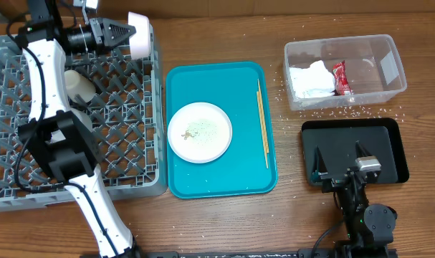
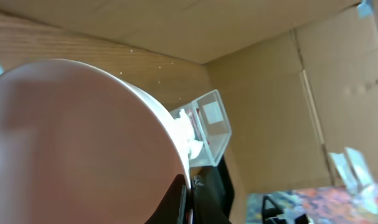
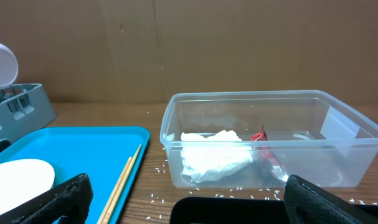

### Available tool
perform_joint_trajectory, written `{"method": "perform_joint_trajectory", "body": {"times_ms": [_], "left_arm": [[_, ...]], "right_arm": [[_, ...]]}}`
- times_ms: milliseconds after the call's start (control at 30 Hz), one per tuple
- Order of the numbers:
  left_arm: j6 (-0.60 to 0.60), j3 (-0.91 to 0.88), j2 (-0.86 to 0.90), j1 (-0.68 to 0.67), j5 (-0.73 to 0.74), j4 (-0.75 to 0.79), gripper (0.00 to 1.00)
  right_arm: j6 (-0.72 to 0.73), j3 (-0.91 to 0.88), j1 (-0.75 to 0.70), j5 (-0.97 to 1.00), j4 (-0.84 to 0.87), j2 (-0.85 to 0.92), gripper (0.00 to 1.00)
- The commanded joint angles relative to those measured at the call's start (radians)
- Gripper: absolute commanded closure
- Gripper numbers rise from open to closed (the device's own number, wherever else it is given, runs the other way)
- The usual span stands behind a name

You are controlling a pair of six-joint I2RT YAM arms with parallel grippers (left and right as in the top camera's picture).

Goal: Sort waste into correct bins and load items into the dishwasher

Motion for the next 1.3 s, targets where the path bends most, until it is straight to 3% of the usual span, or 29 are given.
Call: {"method": "perform_joint_trajectory", "body": {"times_ms": [0, 167, 300, 1267], "left_arm": [[-0.01, 0.015, 0.003, 0.046, 0.086, -0.009, 0.96], [-0.014, 0.013, 0.016, 0.085, 0.107, -0.053, 0.96], [-0.006, 0.013, 0.061, 0.091, 0.242, -0.054, 0.96], [-0.048, 0.013, 0.105, 0.062, 0.241, -0.05, 0.96]], "right_arm": [[-0.001, -0.01, -0.005, 0.006, 0.008, -0.008, 0.0], [-0.001, -0.01, -0.005, 0.006, 0.008, -0.008, 0.0], [-0.001, -0.01, -0.005, 0.006, 0.008, -0.008, 0.0], [-0.001, -0.01, -0.005, 0.006, 0.008, -0.008, 0.0]]}}
